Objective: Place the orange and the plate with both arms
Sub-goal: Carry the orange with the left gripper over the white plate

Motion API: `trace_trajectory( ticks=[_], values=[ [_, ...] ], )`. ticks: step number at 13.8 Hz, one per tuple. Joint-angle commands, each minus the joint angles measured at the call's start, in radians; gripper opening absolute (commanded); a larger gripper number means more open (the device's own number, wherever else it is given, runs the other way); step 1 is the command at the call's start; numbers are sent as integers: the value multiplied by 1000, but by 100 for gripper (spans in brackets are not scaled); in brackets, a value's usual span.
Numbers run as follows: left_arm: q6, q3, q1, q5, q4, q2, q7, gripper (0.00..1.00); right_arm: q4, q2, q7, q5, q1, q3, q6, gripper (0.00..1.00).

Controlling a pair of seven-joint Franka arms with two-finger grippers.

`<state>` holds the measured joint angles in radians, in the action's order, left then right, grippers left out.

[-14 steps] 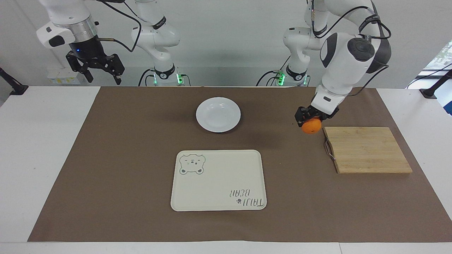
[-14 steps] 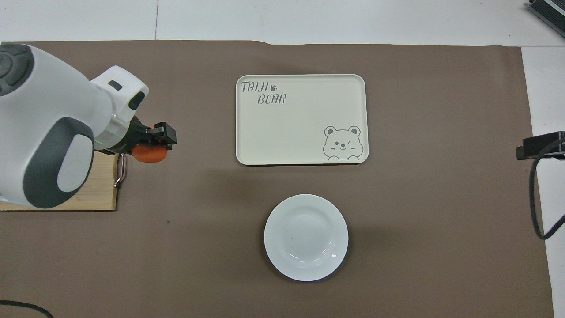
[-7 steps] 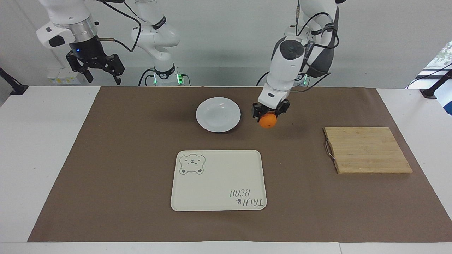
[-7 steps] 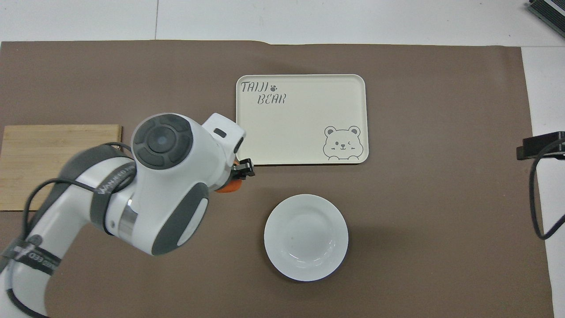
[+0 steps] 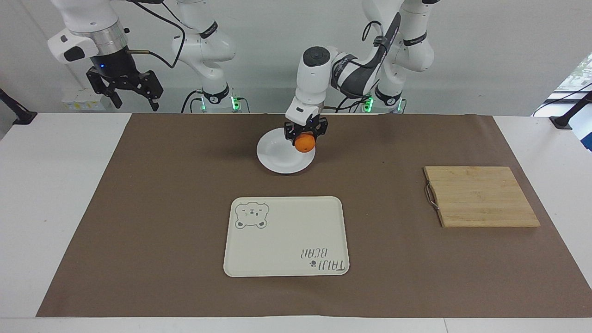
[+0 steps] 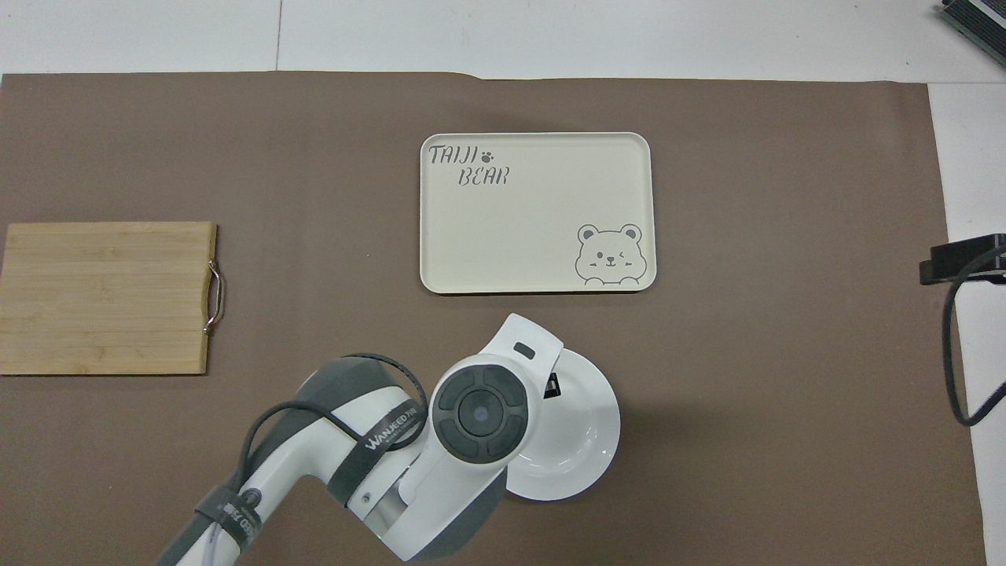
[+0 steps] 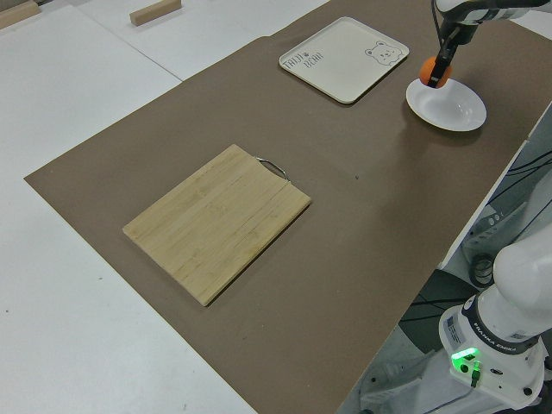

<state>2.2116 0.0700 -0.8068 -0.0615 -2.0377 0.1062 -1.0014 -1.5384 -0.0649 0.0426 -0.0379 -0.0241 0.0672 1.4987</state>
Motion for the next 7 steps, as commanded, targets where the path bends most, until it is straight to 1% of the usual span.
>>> trace_trajectory(
  ticks=[1, 2, 4, 5, 6, 7],
  values=[
    [98, -19, -64, 16, -56, 27, -80, 0, -8, -13, -15, -11, 7, -6, -9, 100],
    [112, -19, -93, 16, -58, 52, -103, 0, -8, -13, -15, -11, 7, -6, -9, 100],
    [164, -19, -113, 17, -58, 90, -118, 0, -8, -13, -15, -11, 7, -6, -9, 100],
    [166, -19, -114, 17, -52, 92, -118, 92, -8, -13, -15, -11, 7, -6, -9, 100],
    [157, -21, -114, 19, -49, 90, -117, 100, -8, -13, -15, -10, 7, -6, -9, 100],
    [148, -21, -106, 19, -49, 78, -111, 100, -8, -13, -15, -11, 7, -6, -9, 100]
  ],
)
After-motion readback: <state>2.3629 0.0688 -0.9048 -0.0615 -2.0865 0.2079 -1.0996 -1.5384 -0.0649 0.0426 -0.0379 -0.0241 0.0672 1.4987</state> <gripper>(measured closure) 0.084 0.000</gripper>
